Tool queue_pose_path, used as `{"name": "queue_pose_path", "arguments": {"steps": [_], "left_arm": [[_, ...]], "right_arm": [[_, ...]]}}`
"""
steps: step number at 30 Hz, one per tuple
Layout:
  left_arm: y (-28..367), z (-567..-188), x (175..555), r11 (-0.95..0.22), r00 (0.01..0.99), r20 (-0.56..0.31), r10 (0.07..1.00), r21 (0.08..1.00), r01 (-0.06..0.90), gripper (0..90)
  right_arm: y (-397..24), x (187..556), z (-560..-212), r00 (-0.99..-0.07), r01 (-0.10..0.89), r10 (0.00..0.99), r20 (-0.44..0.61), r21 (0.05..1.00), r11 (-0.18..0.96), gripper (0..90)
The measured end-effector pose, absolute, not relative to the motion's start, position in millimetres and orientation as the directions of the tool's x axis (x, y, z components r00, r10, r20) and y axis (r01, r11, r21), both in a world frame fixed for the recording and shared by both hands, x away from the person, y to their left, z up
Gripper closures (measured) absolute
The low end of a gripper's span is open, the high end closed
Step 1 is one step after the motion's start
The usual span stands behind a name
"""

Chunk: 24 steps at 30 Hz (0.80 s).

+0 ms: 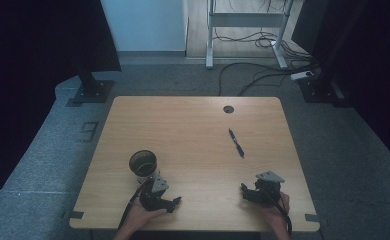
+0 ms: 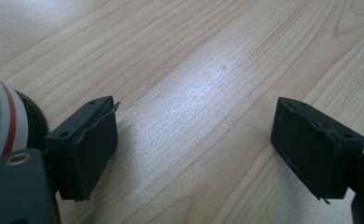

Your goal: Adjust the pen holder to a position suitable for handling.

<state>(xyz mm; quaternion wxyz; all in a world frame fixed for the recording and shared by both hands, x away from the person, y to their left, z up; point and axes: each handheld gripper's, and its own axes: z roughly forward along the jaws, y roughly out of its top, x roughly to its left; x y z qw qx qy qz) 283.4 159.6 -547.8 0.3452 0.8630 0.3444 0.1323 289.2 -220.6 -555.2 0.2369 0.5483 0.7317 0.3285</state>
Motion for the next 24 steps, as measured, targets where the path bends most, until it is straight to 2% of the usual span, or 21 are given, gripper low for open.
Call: {"name": "queue_pose_path", "arguments": {"steps": [7,14,24], "left_arm": [[160,-548,283,-0.524,0.727,-0.009,0.686,0.687,0.503,15.0],[159,-548,281,-0.519,0.716,0.010,0.698,0.696,0.497,16.2],[168,-525,273,-0.430,0.706,-0.029,0.707,0.775,0.463,17.8]], "right_arm": [[-219,285,-555,-0.292,0.639,0.956,0.011,0.746,0.187,17.3],[-219,284,-555,-0.289,0.640,0.957,0.012,0.746,0.184,17.3],[-219,284,-555,-0.287,0.640,0.958,0.012,0.746,0.183,16.9]]}}
